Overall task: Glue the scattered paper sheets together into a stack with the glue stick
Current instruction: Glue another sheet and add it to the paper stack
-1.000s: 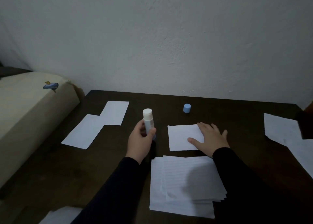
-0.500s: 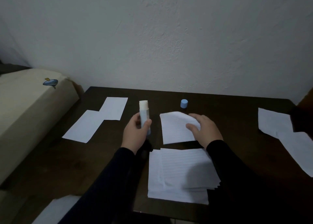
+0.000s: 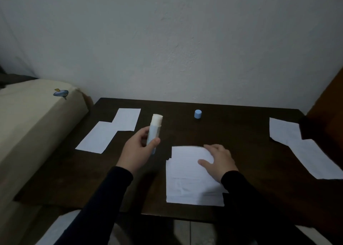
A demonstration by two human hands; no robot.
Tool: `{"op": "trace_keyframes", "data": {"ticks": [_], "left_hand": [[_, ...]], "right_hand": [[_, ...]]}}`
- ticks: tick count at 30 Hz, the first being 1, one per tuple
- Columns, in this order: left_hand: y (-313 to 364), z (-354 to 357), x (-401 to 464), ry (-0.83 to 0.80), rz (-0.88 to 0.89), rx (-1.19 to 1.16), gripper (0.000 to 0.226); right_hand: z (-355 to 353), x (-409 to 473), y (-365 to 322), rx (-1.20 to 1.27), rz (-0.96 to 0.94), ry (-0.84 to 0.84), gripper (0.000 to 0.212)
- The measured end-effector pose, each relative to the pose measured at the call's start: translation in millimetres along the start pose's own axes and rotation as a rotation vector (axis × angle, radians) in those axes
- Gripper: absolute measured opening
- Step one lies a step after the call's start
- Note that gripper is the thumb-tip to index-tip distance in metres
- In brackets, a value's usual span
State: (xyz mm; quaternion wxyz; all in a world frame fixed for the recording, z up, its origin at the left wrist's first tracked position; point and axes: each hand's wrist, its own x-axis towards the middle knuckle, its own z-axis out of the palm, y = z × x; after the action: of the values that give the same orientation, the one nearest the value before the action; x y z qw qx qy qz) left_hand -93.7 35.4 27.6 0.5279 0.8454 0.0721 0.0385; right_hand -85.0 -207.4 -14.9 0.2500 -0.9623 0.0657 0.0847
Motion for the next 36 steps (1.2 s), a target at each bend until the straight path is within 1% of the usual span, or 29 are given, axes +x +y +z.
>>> {"op": "trace_keyframes", "data": {"ticks": [1,2,5,7,10,12,14,16,19,21,24,28,33,36], "left_hand": [[-2,-2,-3,-0.01,0.004,0.01,0.05],[-4,-6,-4,-0.018,0.002,0.017,0.049],[-11,-16,-5,-0.02,-0.037,0.019,0.052],[-15,-23,-6,-0.02,-0.07,0.006,0.052],[-23,-33,-7,-0.026,-0.109,-0.014,0.051],[-28,-40,-7,-0.033,-0.116,-0.002,0.05],[-32,-48,-6,-0.035,-0.124,0.018,0.052],[-34,-56,-4,-0.024,-0.141,0.032,0.053],[-39,-71,-2,0.043,-0.163,0.025,0.054],[-43,-84,0,0.102,-0.183,0.04,0.054],[-51,-104,3,0.173,-0.209,0.044,0.053],[-64,-125,9,0.213,-0.263,-0.002,0.058],[-72,-143,18,0.293,-0.313,-0.053,0.058],[-75,-152,23,0.331,-0.317,-0.091,0.056]], "right_hand": [[4,-1,0,-0.125,-0.022,0.03,0.061],[7,-2,0,-0.186,-0.046,0.038,0.06],[15,-5,0,-0.251,-0.113,-0.007,0.051],[17,-6,0,-0.289,-0.125,-0.013,0.048],[18,-8,-1,-0.322,-0.128,0.027,0.046],[20,-12,-9,-0.35,-0.168,0.084,0.045],[24,-17,-24,-0.313,-0.238,0.13,0.043],[31,-24,-44,-0.234,-0.319,0.135,0.04],[47,-24,-79,-0.129,-0.441,0.101,0.038],[58,-16,-108,-0.073,-0.479,0.057,0.04],[76,3,-150,-0.099,-0.545,0.019,0.04],[95,33,-195,-0.142,-0.552,-0.027,0.039],[124,57,-238,-0.192,-0.553,-0.026,0.04],[141,67,-258,-0.213,-0.551,-0.029,0.047]]}}
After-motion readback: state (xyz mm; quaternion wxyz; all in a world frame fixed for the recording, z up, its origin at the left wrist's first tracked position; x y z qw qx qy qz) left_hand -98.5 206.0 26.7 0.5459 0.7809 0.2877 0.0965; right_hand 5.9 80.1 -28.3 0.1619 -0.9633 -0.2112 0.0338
